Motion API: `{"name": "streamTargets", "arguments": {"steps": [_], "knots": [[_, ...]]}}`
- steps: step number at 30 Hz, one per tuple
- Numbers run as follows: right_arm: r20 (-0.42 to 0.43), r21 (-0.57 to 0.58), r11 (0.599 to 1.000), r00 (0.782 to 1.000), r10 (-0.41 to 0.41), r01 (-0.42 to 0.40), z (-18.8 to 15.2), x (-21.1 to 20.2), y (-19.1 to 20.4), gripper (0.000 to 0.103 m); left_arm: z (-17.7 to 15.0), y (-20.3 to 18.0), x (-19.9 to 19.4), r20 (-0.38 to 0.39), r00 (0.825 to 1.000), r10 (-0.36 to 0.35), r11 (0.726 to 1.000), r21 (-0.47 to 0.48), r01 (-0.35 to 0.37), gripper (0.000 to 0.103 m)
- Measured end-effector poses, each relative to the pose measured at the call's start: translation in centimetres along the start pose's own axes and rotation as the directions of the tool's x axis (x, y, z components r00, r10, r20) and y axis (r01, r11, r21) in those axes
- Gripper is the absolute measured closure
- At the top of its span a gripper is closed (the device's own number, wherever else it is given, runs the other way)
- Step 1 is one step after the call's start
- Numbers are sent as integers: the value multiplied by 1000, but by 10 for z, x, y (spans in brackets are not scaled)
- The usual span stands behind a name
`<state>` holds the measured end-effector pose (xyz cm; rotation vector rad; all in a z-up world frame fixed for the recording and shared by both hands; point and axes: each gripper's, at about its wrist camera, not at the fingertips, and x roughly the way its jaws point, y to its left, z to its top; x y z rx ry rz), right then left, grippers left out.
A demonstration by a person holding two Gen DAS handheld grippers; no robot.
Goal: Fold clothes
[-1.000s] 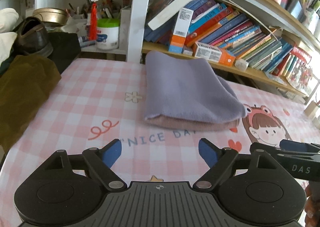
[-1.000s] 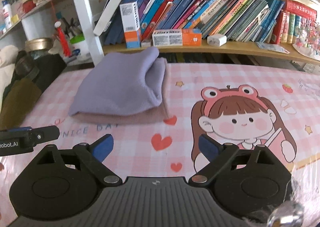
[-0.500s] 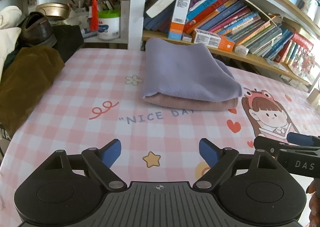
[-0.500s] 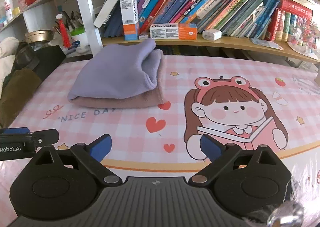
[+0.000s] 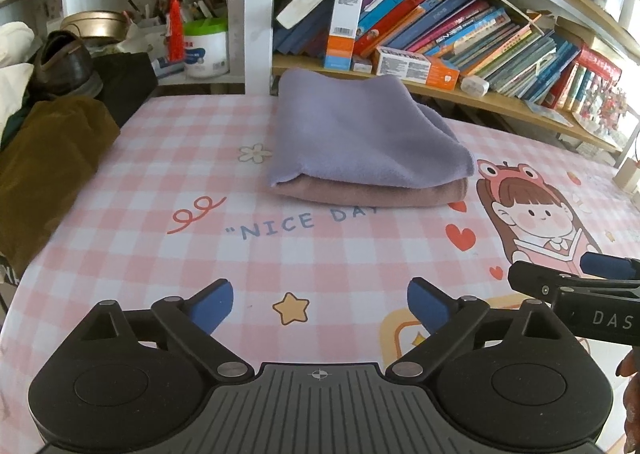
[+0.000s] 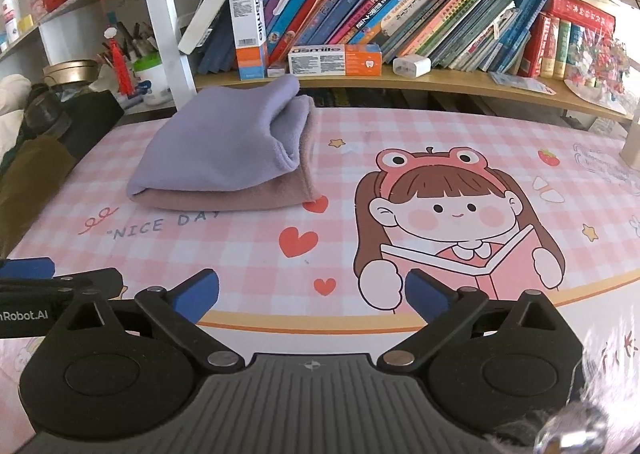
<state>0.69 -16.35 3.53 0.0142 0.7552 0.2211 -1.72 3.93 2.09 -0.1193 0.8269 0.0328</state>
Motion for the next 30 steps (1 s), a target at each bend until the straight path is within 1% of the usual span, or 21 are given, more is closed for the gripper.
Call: {"name": "streamTargets", "arguments": {"steps": [10,30], "knots": [[-3,5,1000,1000,3,-3,-1,1,1,2,1,1,2,-12,1000,-2,1000,-3,2,7],[-20,18,1000,1000,4,-3,-4,3,2,2,0,4,-2,7,1000,2,1000,-1,-2,7]]}}
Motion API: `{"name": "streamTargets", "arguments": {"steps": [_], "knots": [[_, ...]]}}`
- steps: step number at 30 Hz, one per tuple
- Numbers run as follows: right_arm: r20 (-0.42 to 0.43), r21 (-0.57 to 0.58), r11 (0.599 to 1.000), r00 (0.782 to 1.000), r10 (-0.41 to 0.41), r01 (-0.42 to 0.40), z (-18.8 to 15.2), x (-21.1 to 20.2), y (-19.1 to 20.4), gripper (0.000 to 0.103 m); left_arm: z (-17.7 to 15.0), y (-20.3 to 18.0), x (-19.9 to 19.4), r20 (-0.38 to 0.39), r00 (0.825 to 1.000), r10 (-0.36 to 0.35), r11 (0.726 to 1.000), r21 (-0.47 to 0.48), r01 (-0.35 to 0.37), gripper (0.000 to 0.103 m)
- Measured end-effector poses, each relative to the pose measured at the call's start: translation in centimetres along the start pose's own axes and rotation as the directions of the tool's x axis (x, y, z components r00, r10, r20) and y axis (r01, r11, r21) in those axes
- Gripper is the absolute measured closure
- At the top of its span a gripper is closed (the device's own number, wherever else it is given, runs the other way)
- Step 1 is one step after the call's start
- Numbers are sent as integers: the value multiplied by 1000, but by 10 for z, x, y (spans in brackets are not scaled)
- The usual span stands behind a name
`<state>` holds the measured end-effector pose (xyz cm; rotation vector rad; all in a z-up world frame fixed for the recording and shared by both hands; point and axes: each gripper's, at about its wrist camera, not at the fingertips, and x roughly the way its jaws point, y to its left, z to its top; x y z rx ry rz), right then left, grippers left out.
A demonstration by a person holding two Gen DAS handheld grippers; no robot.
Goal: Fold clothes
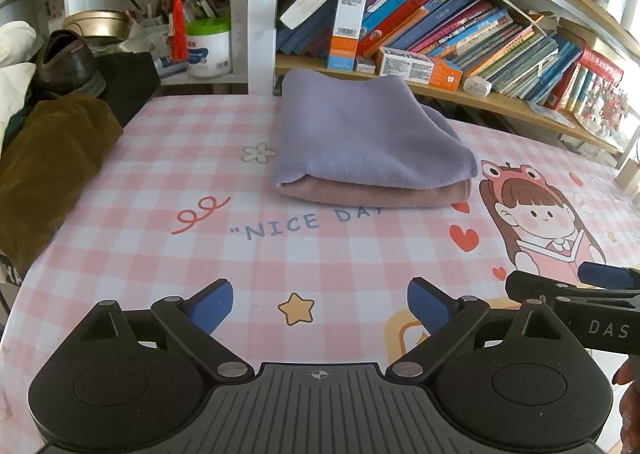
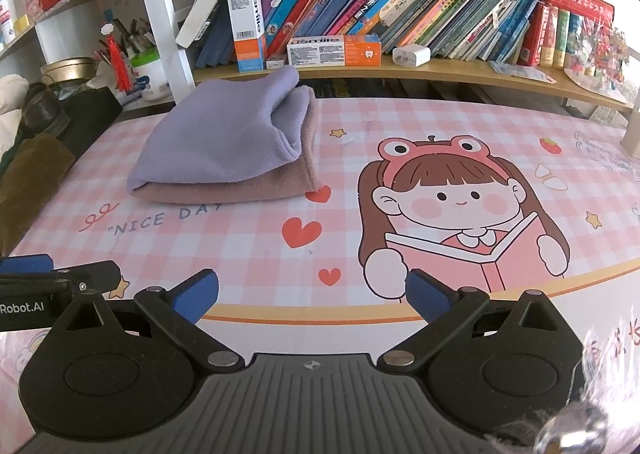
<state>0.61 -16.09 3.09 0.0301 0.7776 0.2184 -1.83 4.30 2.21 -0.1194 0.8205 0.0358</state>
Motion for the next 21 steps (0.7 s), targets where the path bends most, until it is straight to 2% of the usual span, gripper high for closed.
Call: {"name": "streamTargets", "arguments": {"steps": [21], "knots": [[-3,-1,1000,1000,-1,1,-2,0,2,2,-1,3,-3,20,1000,-7,1000,-5,7,7]]}}
